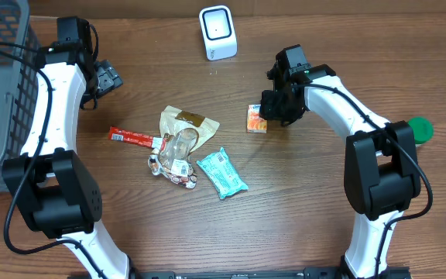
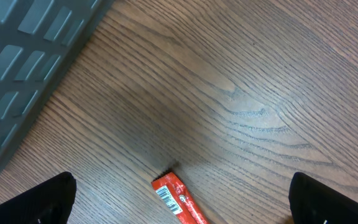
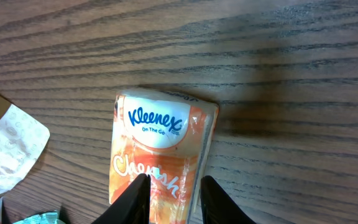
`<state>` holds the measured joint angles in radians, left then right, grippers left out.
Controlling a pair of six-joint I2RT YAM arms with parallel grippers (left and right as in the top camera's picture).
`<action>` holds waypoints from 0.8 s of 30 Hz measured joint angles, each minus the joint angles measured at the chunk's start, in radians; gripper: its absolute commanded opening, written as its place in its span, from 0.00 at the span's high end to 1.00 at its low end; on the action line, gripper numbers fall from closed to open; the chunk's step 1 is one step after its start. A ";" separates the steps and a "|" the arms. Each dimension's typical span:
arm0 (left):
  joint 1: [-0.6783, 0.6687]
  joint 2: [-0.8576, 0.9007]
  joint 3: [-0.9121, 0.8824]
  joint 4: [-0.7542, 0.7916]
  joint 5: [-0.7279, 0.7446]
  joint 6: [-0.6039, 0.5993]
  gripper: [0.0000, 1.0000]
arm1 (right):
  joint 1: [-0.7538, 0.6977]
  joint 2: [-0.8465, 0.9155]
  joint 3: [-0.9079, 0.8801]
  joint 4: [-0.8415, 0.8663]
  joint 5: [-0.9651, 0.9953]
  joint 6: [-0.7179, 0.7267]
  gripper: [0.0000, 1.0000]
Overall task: Scan the item barcode
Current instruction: 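Lift the Kleenex pack and carry it toward the scanner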
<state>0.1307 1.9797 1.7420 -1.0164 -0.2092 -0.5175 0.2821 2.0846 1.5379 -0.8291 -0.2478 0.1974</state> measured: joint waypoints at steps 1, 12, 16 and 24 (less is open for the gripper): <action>0.000 0.000 0.000 0.000 0.000 0.000 0.00 | 0.000 0.000 -0.002 0.003 0.000 0.000 0.73; 0.000 0.000 0.000 0.000 0.000 0.000 0.00 | 0.000 0.000 -0.108 0.130 -0.005 0.013 0.79; 0.000 0.000 0.000 0.000 0.000 0.000 0.00 | -0.001 0.000 -0.114 0.144 -0.021 0.016 0.80; 0.000 0.000 0.000 0.000 0.000 0.000 0.00 | -0.001 0.000 -0.119 0.146 -0.057 0.016 0.79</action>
<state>0.1307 1.9797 1.7420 -1.0164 -0.2092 -0.5175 0.2810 2.0850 1.4189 -0.6827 -0.3050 0.2131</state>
